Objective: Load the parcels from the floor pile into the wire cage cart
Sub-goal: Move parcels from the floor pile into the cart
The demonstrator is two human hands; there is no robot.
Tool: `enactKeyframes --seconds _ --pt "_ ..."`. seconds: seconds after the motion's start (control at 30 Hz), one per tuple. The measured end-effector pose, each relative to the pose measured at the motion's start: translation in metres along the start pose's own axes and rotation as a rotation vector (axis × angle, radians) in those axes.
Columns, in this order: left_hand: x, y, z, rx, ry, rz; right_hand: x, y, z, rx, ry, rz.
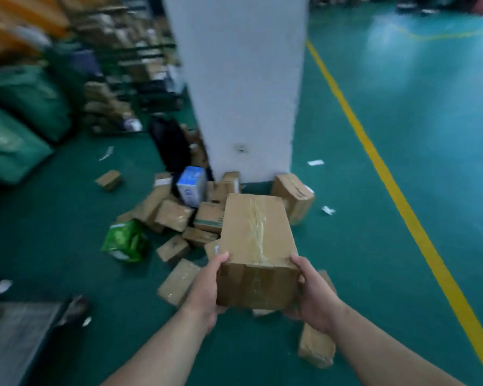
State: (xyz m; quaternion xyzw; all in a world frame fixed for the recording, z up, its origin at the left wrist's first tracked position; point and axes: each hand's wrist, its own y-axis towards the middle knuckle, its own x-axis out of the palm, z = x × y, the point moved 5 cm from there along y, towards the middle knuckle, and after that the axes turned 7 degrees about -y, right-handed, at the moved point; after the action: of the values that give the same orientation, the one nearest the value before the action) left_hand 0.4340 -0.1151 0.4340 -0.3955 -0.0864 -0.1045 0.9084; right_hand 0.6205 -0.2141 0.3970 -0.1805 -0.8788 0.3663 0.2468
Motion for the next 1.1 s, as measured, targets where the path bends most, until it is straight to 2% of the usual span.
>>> enactKeyframes --seconds 0.2,0.3,0.63,0.83,1.1 --pt "-0.178 -0.067 0.027 0.172 -0.283 0.230 0.181 -0.006 0.037 0.081 -0.254 -0.236" --pt "-0.257 -0.107 0.021 0.210 -0.346 0.322 0.256 -0.017 0.076 0.104 -0.343 -0.293" --pt "-0.546 -0.277 -0.045 0.322 -0.642 0.644 0.509 -0.080 0.299 0.211 -0.650 -0.535" --pt "-0.637 -0.337 -0.067 0.388 -0.836 0.721 0.607 -0.112 0.371 0.243 -0.785 -0.638" --pt "-0.711 -0.320 -0.041 0.398 -1.008 0.812 0.710 -0.078 0.393 0.276 -0.896 -0.669"
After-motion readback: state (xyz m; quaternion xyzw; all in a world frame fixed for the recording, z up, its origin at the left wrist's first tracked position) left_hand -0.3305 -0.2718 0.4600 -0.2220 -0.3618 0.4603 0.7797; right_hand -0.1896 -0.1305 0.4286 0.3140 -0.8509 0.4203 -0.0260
